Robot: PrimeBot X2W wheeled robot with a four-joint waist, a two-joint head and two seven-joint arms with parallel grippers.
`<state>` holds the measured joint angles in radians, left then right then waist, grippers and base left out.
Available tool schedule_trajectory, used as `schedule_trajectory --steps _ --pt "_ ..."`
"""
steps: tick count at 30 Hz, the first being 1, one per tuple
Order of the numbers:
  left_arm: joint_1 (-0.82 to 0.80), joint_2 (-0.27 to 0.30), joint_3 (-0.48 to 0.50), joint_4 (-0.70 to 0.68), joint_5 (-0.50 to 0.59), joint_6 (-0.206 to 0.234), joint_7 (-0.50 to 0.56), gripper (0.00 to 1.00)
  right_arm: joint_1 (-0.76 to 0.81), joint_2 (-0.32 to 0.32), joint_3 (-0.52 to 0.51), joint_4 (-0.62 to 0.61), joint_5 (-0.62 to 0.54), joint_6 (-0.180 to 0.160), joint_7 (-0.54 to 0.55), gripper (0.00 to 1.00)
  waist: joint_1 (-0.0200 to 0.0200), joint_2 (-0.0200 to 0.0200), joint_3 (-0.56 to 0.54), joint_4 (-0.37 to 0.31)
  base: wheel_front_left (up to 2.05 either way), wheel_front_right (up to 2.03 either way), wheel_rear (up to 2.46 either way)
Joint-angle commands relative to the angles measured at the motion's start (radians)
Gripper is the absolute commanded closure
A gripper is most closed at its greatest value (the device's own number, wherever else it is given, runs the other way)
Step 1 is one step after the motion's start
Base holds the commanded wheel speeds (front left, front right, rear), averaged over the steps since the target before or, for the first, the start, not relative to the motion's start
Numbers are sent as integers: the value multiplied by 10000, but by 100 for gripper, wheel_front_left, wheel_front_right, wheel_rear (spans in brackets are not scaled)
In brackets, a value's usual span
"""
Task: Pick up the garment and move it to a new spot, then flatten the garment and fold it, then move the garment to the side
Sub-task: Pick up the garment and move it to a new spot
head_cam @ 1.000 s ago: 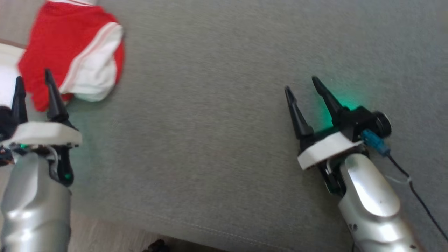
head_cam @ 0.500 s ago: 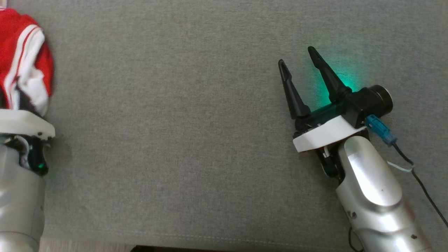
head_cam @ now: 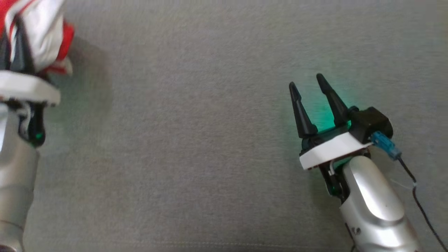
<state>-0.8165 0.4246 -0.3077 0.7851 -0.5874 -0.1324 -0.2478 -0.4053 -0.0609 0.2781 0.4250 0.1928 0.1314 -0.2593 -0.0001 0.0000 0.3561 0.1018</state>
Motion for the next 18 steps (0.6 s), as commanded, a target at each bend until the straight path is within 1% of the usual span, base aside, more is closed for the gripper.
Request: schedule_trajectory --steps 1,4,7,12,13,16,18 --pt "-542 526 -53 -704 -16 18 -109 100 138 104 203 -280 190 -7 -24 0 1 0 -541 -590 0 0 0" --pt "-624 440 -685 -1520 -148 18 -120 100 328 104 279 -304 504 -7 -24 0 1 0 -875 -1207 0 0 0" --pt "-599 191 -1293 -2142 -310 18 -124 100 501 105 389 -355 791 -7 -24 0 1 0 -1085 -1913 0 0 0" --pt "-443 -629 -2518 -2787 -518 18 -118 100 665 105 677 -429 1107 -7 -24 0 1 0 -1228 -3168 0 0 0" --pt "-443 -629 -2518 -2787 -518 18 -118 100 665 105 677 -429 1107 -7 -24 0 1 0 -1228 -3168 0 0 0" --pt "-364 -1175 -3230 -2866 -723 18 -122 100 687 106 852 -469 1235 -7 -24 0 1 0 -1181 -3858 0 0 0" --pt "-283 -1556 -3691 -2820 -836 18 -125 100 713 106 920 -491 1314 -7 -24 0 1 0 -1149 -4186 0 0 0"
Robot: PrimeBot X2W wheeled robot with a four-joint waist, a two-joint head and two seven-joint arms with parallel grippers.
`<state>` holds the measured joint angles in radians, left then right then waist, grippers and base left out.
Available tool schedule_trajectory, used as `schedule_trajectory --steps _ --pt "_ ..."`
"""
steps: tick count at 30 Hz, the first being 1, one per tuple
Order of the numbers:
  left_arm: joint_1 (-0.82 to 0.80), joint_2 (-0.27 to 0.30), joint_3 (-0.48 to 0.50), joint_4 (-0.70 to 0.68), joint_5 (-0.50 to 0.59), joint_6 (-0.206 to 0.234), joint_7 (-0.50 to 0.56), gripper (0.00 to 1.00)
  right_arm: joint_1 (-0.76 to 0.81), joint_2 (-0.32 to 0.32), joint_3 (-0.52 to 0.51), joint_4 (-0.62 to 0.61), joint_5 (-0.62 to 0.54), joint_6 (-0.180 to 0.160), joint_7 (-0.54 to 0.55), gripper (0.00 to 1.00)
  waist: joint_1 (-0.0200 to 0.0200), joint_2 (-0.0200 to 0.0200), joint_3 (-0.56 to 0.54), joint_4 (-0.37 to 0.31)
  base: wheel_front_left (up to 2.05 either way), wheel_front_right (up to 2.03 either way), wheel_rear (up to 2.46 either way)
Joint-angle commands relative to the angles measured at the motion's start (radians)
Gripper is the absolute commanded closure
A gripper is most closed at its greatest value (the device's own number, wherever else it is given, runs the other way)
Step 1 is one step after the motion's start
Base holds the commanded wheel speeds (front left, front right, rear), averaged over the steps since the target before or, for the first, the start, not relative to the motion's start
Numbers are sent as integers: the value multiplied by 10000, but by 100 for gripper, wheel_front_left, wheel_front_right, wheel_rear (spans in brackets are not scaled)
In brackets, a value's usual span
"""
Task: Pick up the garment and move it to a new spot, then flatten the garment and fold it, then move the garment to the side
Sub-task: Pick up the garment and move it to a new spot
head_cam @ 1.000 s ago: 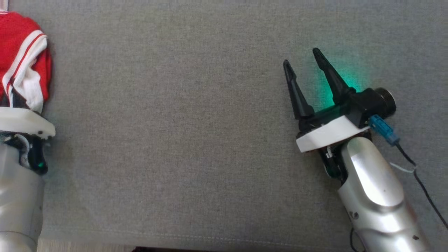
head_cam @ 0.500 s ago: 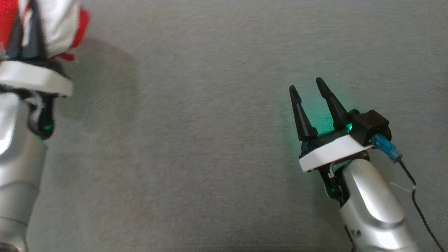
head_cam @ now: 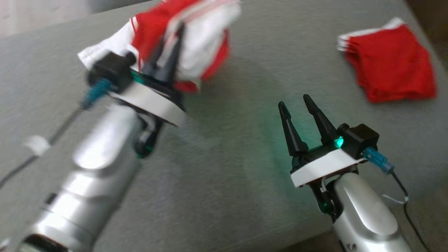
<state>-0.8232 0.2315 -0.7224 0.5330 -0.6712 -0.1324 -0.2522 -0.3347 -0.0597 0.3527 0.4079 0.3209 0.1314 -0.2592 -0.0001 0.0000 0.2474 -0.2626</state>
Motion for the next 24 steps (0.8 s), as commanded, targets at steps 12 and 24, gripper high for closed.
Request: schedule_trajectory --steps 12,24 --pt "1112 -898 297 701 -204 39 -93 0 104 94 256 -315 247 -7 -26 0 1 0 -67 -937 0 0 0" --pt "4818 -1057 4755 -573 2025 448 -94 0 486 95 -374 78 -189 -7 -26 0 1 0 -953 667 0 0 0"
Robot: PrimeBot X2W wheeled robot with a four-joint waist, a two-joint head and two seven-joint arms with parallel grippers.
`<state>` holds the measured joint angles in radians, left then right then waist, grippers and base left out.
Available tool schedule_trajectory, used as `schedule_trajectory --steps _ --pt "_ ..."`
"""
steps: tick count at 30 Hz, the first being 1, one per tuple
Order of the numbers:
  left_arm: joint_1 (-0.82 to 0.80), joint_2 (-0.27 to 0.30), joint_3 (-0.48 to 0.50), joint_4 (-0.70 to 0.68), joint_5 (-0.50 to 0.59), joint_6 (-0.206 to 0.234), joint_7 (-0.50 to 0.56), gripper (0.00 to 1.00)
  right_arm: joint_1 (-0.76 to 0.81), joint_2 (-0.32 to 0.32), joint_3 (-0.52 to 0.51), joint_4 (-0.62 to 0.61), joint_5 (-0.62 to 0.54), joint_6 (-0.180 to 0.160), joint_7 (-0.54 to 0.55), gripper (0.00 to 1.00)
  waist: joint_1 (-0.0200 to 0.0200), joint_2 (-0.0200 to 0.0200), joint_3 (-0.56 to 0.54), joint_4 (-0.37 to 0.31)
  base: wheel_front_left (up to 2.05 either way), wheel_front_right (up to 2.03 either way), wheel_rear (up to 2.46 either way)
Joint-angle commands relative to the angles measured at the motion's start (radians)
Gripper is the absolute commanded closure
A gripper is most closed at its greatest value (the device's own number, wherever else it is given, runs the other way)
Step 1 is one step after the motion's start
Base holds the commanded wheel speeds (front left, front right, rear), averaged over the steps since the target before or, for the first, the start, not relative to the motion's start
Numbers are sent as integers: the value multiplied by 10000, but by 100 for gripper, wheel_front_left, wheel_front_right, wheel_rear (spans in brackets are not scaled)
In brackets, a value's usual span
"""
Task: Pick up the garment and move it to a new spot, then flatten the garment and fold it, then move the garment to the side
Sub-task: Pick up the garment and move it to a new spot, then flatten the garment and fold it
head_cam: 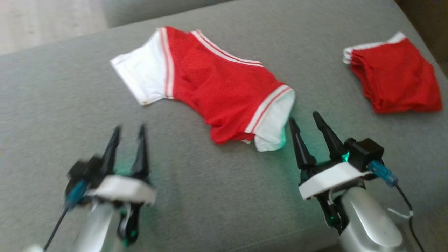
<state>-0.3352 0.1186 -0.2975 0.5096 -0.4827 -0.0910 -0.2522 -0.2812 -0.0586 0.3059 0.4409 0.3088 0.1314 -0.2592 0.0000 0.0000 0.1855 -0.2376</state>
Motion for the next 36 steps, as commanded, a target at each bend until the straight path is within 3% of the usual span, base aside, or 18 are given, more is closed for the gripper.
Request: schedule_trajectory --steps 1,8,15,24,36 --pt "257 26 864 -429 303 22 -94 0 5 83 32 -218 -97 -7 -26 0 0 0 -411 530 0 0 0" --pt "2224 -411 2571 -983 1384 -194 -95 0 534 83 -360 81 -357 -7 -26 0 0 0 -988 1088 0 0 0" --pt "3378 -667 3389 -1507 1876 -318 -95 0 1031 83 -721 297 -522 -7 -26 0 0 0 -1392 1315 0 0 0" --pt "3399 -681 3033 -1707 1405 -347 -95 0 1109 83 -829 346 -586 -7 -26 0 0 0 -1348 1477 0 0 0" --pt "3135 -683 2411 -1553 1260 -361 -95 0 774 83 -661 1550 -709 -7 -26 0 0 0 -869 1920 0 0 0"
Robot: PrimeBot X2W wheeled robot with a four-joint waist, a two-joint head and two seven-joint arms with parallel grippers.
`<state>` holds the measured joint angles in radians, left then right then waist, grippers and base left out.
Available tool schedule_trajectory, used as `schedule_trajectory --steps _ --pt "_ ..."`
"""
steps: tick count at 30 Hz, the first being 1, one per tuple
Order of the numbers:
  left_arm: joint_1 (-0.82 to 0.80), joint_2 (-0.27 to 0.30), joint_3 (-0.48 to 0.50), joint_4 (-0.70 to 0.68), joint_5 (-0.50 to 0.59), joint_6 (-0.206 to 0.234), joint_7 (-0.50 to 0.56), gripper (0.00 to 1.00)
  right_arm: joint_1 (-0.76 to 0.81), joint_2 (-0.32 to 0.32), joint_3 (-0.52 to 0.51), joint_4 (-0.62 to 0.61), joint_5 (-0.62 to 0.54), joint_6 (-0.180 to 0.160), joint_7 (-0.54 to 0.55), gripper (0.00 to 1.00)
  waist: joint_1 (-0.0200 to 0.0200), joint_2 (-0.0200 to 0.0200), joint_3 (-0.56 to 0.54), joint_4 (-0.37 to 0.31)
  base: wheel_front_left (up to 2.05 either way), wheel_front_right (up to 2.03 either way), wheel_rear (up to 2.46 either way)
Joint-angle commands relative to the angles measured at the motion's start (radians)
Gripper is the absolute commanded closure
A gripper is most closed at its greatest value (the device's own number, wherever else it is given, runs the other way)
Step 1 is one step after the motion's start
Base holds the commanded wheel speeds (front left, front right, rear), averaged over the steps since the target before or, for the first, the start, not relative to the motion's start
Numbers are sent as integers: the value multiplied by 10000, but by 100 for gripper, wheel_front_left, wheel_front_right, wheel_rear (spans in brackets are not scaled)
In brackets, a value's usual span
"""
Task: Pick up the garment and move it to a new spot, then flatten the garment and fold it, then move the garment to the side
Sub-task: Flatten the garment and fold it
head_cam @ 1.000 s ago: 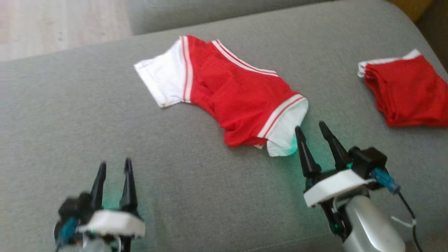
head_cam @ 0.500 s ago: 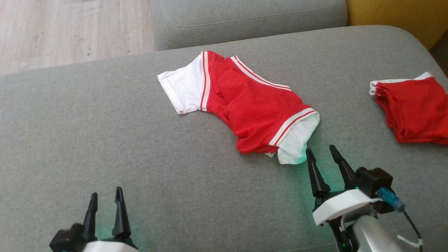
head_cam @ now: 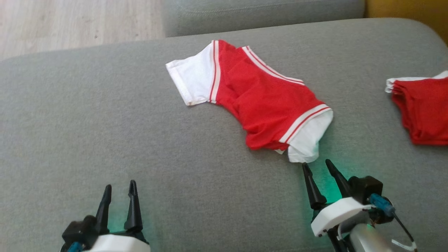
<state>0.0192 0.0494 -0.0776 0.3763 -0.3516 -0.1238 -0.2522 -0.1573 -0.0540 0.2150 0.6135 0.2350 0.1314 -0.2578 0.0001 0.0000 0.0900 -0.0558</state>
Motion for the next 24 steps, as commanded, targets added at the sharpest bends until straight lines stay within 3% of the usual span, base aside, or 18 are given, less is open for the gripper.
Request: schedule_trajectory --steps 1,10,23,24 --pt "-440 10 186 -197 -44 -35 -95 0 -521 37 267 -101 65 -7 -40 0 -1 0 128 158 0 0 0" --pt "-604 9 82 -66 -16 -49 -95 0 -801 37 487 -69 493 -7 -40 0 -1 0 396 483 0 0 0" --pt "-586 9 -112 -21 -158 -60 -95 0 -475 37 431 -772 585 -7 -40 0 -1 0 308 341 0 0 0" --pt "-594 9 -132 -9 -166 -60 -95 0 -484 37 438 -738 579 -7 -40 16 -1 0 307 331 0 0 0"
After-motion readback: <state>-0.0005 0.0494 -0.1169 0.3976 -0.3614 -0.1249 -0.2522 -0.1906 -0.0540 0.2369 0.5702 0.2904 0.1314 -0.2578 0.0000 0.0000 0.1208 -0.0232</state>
